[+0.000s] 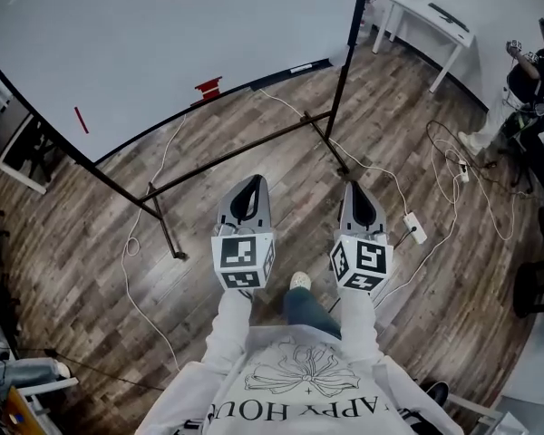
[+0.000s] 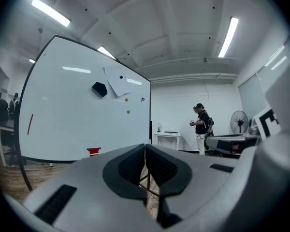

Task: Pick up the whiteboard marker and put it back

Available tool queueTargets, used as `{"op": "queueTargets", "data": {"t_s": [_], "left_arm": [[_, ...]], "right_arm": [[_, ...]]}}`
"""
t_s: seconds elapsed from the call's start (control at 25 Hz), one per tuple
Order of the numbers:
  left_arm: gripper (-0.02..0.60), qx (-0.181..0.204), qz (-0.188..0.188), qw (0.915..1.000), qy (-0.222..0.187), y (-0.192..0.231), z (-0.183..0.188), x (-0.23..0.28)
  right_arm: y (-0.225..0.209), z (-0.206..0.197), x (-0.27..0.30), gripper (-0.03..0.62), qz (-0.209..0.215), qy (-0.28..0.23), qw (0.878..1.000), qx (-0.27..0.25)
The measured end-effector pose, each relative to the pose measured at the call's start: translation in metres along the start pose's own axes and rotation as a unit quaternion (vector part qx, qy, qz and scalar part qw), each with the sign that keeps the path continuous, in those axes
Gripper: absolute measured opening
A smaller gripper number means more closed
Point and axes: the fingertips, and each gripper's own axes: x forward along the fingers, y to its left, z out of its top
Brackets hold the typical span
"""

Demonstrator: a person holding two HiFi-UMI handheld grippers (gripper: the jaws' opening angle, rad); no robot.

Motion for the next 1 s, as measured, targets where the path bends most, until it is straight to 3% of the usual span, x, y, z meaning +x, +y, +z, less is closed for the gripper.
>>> {"op": "queueTargets", "data": {"t_s": [0.2, 0.52, 1.0], "left_arm": [[0.006, 0.002, 0.010, 0.9999, -0.010, -0.024, 0.018, 0.072], [0.006, 0.008, 0.014, 0.9998, 0.007, -0.048, 0.015, 0.157], [0.008, 0.005, 0.014, 0.9997, 0.020, -0.034, 0.007, 0.297]], "right_arm": [[-0.054, 0.021, 0.058, 0.003, 0.015, -0.011, 1.000, -0.007], [-0.107, 0.008, 0.121, 0.003, 0.026, 0.006, 1.000, 0.004], [-0.162, 0.001, 0.238, 0.003, 0.015, 0.012, 1.000, 0.004]]}}
